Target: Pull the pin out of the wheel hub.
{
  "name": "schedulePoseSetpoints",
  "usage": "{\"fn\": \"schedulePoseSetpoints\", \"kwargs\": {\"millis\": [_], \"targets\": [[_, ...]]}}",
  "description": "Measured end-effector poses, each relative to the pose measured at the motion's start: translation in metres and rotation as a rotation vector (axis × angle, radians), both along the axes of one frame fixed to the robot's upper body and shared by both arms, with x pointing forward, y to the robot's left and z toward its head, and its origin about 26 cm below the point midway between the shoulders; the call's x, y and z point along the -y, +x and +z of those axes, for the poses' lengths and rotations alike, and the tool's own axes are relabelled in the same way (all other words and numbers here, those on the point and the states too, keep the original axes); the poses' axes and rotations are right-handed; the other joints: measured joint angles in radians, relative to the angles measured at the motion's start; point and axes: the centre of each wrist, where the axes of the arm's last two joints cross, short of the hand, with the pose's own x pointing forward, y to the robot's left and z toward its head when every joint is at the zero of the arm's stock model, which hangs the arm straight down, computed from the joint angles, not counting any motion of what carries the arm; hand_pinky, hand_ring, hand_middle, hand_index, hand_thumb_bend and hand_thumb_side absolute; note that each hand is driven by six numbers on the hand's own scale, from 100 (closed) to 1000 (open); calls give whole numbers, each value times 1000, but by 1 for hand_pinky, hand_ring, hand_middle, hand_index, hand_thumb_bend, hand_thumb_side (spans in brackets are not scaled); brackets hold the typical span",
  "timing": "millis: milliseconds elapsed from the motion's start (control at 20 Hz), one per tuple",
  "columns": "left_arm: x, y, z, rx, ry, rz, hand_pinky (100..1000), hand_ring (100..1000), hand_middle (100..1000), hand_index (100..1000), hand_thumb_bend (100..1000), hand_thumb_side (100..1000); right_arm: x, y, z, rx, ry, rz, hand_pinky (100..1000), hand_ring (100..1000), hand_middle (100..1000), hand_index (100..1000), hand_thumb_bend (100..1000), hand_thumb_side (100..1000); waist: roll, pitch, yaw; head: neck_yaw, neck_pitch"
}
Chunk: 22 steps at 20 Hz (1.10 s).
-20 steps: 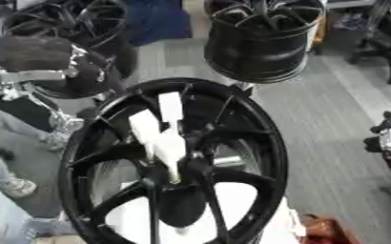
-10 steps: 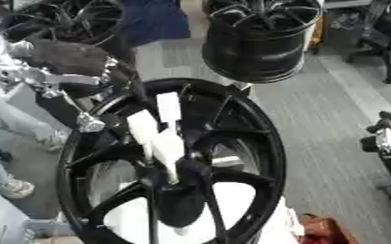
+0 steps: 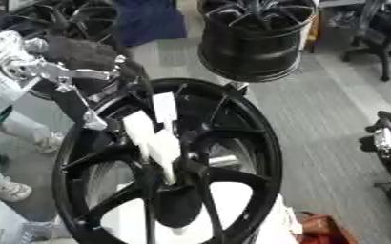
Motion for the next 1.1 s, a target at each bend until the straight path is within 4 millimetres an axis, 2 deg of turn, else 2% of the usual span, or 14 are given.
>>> {"fn": "schedulePoseSetpoints", "kwargs": {"millis": [500, 1100], "targets": [[5, 10, -19, -35, 1, -3, 791, 583, 820, 883, 420, 215, 0, 0, 0, 0, 1, 2, 578, 566, 583, 805, 100, 563, 4, 0, -7, 3, 0], [6, 17, -27, -40, 3, -4, 778, 563, 765, 837, 374, 192, 0, 0, -1, -4, 3, 9, 578, 566, 583, 805, 100, 565, 9, 0, -19, 6, 0]]}}
